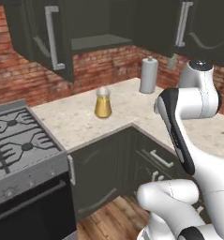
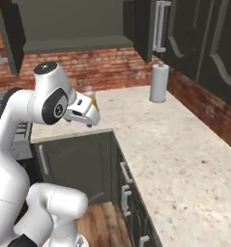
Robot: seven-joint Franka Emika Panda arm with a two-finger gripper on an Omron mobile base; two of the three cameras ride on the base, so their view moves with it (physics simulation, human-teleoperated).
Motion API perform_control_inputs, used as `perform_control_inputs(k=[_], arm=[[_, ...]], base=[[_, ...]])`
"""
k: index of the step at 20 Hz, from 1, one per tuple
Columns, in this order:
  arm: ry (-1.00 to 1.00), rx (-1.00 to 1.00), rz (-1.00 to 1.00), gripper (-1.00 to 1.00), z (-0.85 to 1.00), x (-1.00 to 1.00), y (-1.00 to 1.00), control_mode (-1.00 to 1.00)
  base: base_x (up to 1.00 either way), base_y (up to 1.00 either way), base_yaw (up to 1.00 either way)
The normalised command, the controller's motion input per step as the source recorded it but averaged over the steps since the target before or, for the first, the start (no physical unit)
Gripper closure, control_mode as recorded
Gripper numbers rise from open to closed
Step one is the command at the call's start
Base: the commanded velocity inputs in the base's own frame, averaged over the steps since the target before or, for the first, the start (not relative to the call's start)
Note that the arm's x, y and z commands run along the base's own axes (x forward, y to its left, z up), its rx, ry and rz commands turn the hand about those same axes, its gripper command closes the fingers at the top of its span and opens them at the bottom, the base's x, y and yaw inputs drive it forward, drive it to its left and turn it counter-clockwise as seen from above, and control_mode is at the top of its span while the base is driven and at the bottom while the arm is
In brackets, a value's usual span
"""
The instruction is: There is a tray on the dining counter. Grab the cup, mug, and pitcher and place them on the tray. The pitcher may be placed next to the tray if it cannot fit the tray.
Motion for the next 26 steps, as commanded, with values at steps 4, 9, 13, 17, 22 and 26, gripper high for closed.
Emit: perform_control_inputs(k=[4, 9, 13, 17, 22, 26], arm=[[0.0, 0.0, 0.0, -1.0, 0.0, 0.0, 0.0, 1.0], [0.0, 0.0, 0.0, -1.0, 0.0, 0.0, 0.0, 1.0], [0.0, 0.0, 0.0, -1.0, 0.0, 0.0, 0.0, 1.0], [0.0, 0.0, 0.0, -1.0, 0.0, 0.0, 0.0, 1.0], [0.0, 0.0, 0.0, -1.0, 0.0, 0.0, 0.0, 1.0], [0.0, 0.0, 0.0, -1.0, 0.0, 0.0, 0.0, 1.0]], base=[[0.45, -0.31, 0.53], [0.5, -0.27, 0.45], [0.54, -0.4, 0.28], [0.49, -0.59, 0.18], [0.39, -0.44, 0.12], [0.23, 0.02, 0.0]])
